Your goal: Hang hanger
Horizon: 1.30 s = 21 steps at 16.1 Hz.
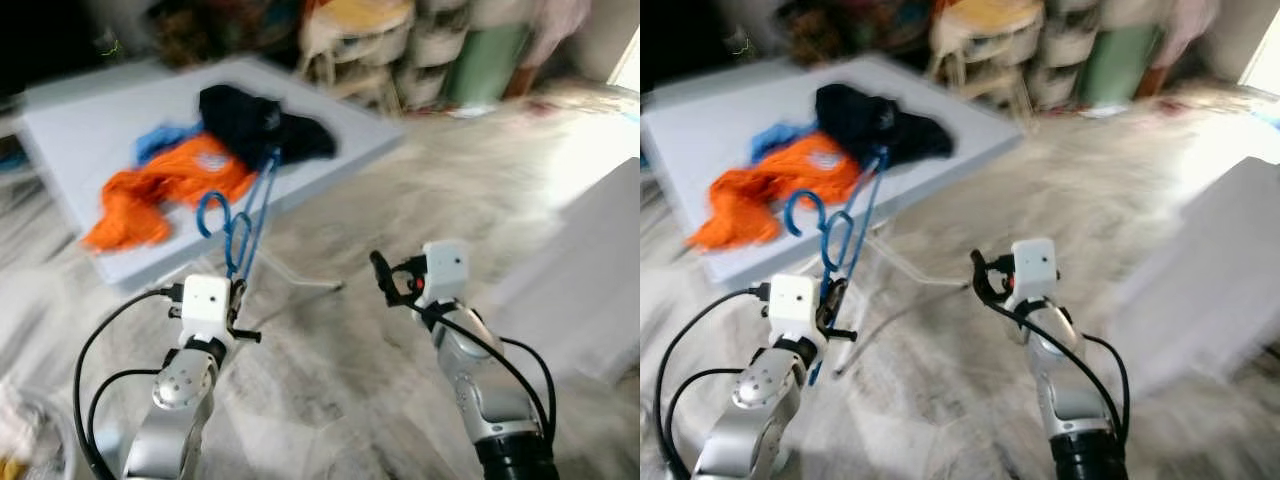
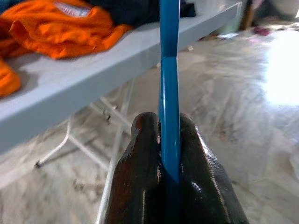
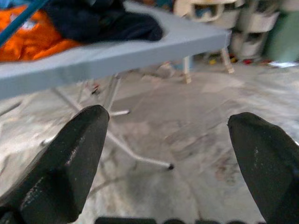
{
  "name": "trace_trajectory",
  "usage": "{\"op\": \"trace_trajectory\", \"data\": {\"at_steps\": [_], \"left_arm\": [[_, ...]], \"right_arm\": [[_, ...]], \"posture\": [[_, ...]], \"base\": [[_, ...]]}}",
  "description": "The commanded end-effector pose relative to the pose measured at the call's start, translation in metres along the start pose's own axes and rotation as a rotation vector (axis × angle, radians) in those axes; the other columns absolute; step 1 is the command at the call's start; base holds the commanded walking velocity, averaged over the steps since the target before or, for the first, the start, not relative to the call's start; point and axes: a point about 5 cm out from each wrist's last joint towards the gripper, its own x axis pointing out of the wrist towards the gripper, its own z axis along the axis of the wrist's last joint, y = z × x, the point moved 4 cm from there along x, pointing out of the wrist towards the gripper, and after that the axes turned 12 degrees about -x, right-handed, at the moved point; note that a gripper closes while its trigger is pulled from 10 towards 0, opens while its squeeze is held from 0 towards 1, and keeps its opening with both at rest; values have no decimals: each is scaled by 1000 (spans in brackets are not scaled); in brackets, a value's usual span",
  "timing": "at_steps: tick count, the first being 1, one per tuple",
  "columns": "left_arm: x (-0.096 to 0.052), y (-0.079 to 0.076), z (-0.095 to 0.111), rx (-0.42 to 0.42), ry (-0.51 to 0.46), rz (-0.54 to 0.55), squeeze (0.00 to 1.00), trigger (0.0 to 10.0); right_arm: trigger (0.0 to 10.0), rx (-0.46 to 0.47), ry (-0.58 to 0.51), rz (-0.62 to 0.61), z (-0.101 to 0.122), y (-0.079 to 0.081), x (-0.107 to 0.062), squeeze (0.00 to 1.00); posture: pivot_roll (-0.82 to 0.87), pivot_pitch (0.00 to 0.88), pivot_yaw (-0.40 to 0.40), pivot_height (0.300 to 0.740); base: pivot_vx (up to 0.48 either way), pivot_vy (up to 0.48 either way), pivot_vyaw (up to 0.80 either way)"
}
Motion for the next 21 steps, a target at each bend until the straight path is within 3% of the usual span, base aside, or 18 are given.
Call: {"op": "trace_trajectory", "data": {"at_steps": [1,6,10,21], "left_arm": [[-3,10,-1,10,7,24,0,10000],[-5,-1,-1,-2,-3,-52,0,10000],[-7,-8,-2,-23,6,-100,0,10000],[-8,-10,-5,-18,15,-118,0,10000]], "right_arm": [[10000,2,-25,22,9,10,3,0],[10000,-61,17,-12,1,5,3,0],[10000,-106,-10,-15,3,7,3,0],[10000,-115,-9,19,-1,11,2,0]], "posture": [[-49,0,34,740],[-46,0,35,740],[-42,0,35,740],[-41,0,29,740]], "base": [[0,0,-406],[0,0,0],[0,0,0],[0,-122,0]]}}
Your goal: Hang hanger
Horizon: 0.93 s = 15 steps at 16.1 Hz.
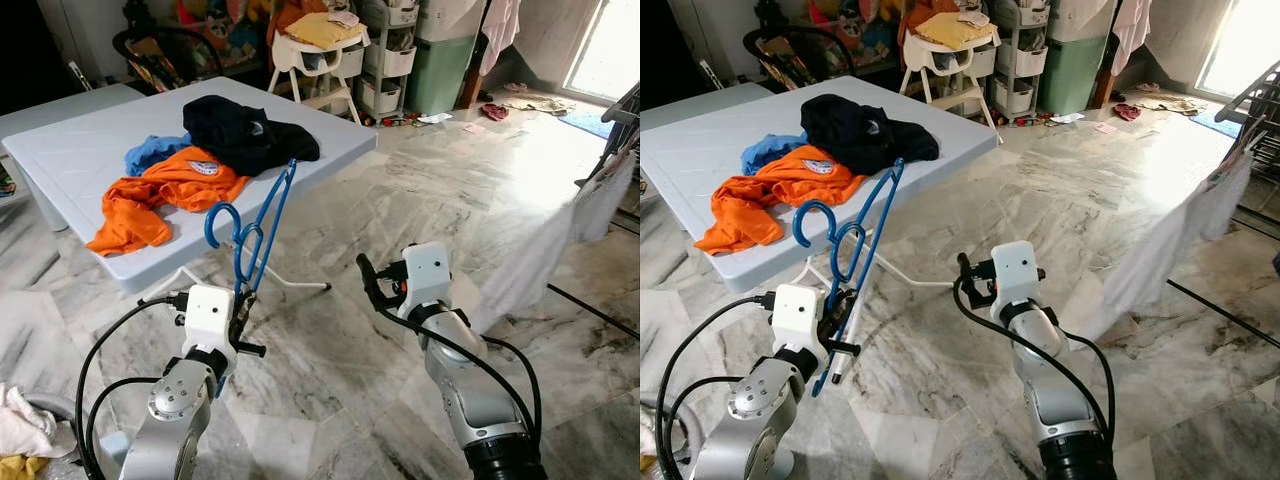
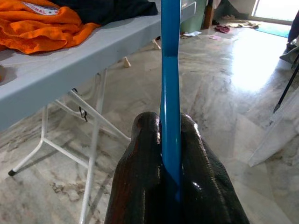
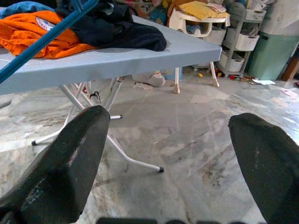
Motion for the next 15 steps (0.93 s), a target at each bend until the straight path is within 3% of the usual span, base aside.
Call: {"op": "trace_trajectory", "data": {"at_steps": [1,11,15], "left_arm": [[0,-3,6,11,-26,-11,0,10000],[-1,-2,4,22,-15,-6,0,10000],[-1,1,3,26,-7,9,0,10000]], "right_arm": [[10000,-10,4,-1,-1,-1,1,0],[10000,-37,27,26,-8,-2,-3,0],[10000,-58,33,45,-10,-2,-4,0]], "posture": [[-41,0,29,740],[-49,0,36,740],[-49,0,38,740]], "base": [[0,-315,0],[0,-309,0],[0,0,0]]}}
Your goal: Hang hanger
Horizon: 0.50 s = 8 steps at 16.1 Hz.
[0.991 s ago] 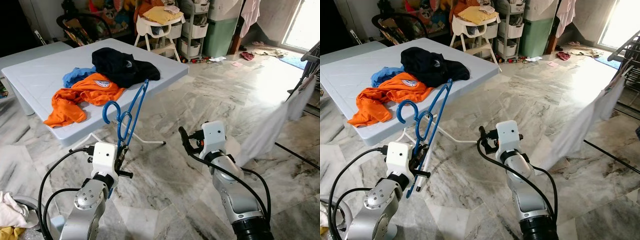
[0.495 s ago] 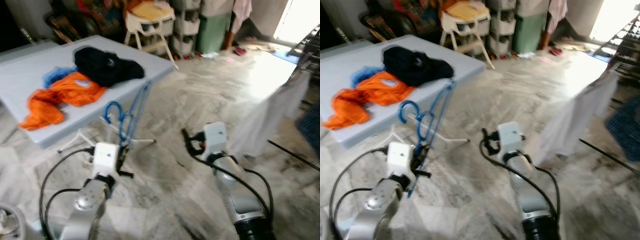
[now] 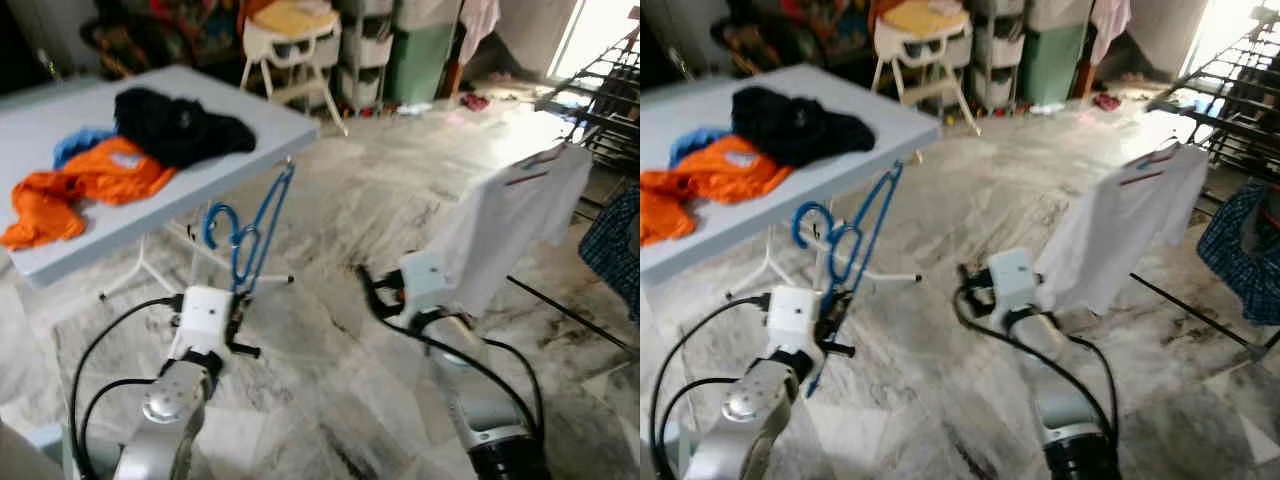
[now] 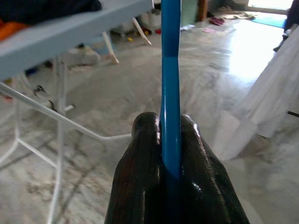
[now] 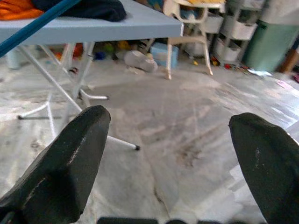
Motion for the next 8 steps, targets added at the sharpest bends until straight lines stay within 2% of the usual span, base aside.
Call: {"op": "trace_trajectory", "data": {"at_steps": [1,8], "left_arm": [[-1,-1,0,6,3,5,0,10000],[-1,1,-4,19,24,6,0,10000]], "right_arm": [[10000,-8,5,3,-1,-2,-1,0],[10000,-32,2,39,-3,6,-2,0]], "posture": [[-48,0,37,740],[-46,0,42,740]], "base": [[0,0,0],[0,0,0]]}}
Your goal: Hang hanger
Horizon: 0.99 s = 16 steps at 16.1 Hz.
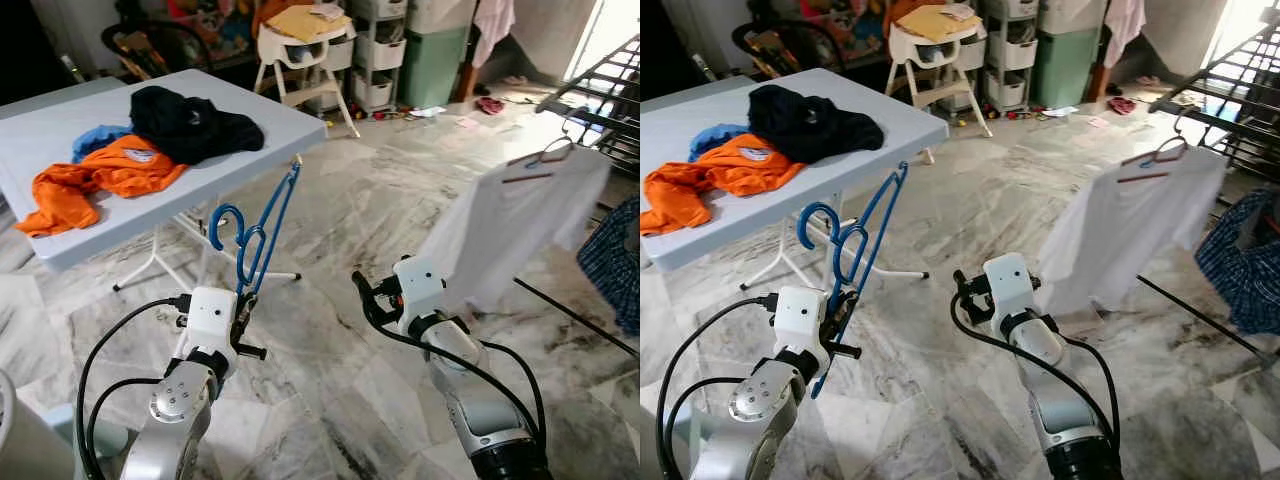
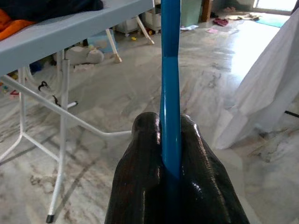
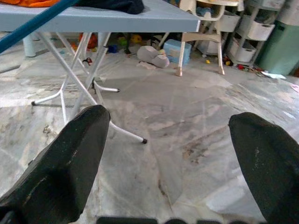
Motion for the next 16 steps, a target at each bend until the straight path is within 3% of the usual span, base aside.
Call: {"op": "trace_trajectory", "data": {"at_steps": [1,3,5,8,9,11,12,14,16], "left_arm": [[1,4,-8,59,52,-4,0,10000],[2,22,-17,120,123,19,0,10000],[2,42,-18,193,171,30,0,10000],[-2,64,-29,297,292,-2,0,10000],[-10,56,-36,385,358,-178,0,10000],[-23,41,-42,468,412,-371,0,10000],[-28,38,-44,485,438,-422,0,10000],[-30,35,-44,609,431,-491,0,10000],[-29,32,-42,656,413,-527,0,10000]], "right_arm": [[10000,-20,-17,28,3,3,-1,0],[10000,-74,-46,159,5,15,-4,0],[10000,-193,-122,328,11,25,-14,0],[10000,-283,-138,425,9,17,-21,0],[10000,-387,-155,528,6,16,-28,0],[10000,-456,-170,625,5,19,-34,0],[10000,-457,-176,669,7,20,-35,0],[10000,-455,-190,757,12,25,-38,0],[10000,-486,-188,865,12,31,-41,0]], "posture": [[-47,0,42,740],[-50,0,42,740],[-54,0,43,740],[-55,0,44,740],[-56,0,45,740],[-56,0,46,740],[-57,0,49,740],[-56,0,49,740],[-58,0,48,740]], "base": [[0,0,0],[0,0,0],[0,0,0],[0,0,0],[0,0,0],[0,0,0],[0,0,0],[0,0,0],[0,0,0]]}}
